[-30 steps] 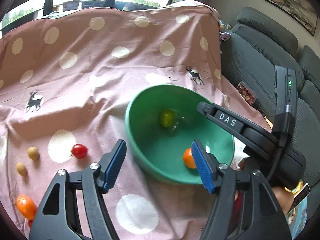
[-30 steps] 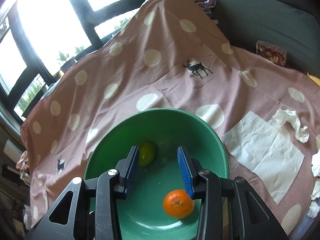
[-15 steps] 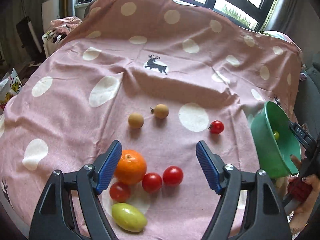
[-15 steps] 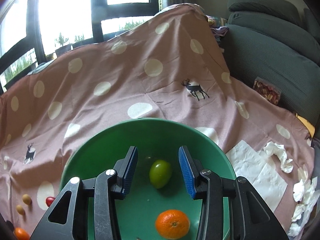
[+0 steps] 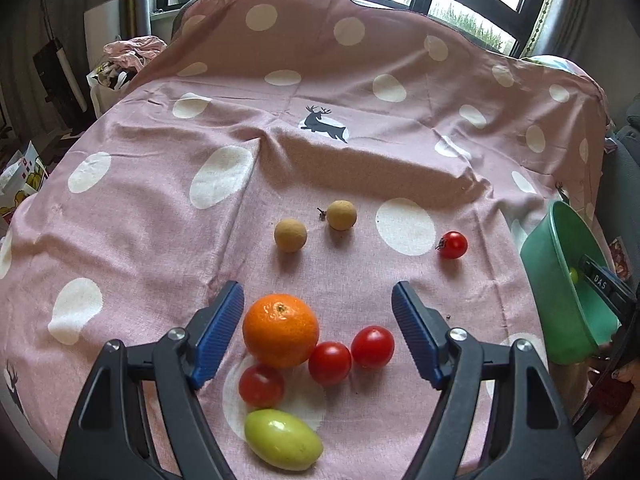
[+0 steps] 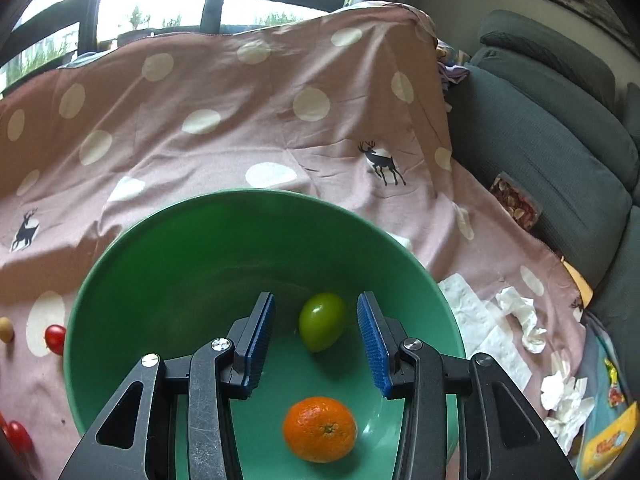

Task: Organize fruits
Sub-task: 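Move the right gripper back to the large orange on the cloth, then close the right gripper on the large orange, then lift the large orange with the right gripper and carry it to the green bowl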

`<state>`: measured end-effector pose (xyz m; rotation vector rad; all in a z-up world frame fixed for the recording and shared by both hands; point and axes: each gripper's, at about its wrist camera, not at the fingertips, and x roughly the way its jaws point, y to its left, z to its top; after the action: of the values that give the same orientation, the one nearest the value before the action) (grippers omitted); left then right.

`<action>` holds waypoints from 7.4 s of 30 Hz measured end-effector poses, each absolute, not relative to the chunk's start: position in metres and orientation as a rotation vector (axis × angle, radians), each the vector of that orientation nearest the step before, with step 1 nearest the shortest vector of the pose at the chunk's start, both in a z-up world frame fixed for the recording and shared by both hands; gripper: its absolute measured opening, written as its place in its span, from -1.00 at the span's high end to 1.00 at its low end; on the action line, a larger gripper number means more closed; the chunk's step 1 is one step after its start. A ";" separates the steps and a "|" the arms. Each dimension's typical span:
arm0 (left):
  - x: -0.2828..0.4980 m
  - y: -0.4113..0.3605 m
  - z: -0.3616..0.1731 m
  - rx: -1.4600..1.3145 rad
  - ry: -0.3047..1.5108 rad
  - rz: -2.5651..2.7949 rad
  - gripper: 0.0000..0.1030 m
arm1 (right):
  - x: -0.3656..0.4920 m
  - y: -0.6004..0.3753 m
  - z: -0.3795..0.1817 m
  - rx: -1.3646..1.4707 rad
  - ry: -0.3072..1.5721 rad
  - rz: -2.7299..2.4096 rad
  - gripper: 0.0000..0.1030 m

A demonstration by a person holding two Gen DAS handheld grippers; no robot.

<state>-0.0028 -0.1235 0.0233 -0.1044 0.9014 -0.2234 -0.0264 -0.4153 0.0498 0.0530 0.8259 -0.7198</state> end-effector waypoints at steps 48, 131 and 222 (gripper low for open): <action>-0.003 -0.094 0.009 -0.199 1.045 -0.296 0.14 | 0.031 -0.225 0.009 0.573 1.137 0.490 0.15; -0.028 -0.186 0.006 -0.165 0.998 -0.578 0.13 | -0.018 -0.307 0.013 0.567 1.085 0.170 0.09; -0.068 -0.331 0.072 0.052 0.766 -0.911 0.12 | -0.103 -0.437 0.079 0.749 0.670 -0.060 0.09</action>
<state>-0.0679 -0.3311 0.0716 0.0519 0.7655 -0.9107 -0.1025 -0.4372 0.0786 0.7491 0.6697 -0.0603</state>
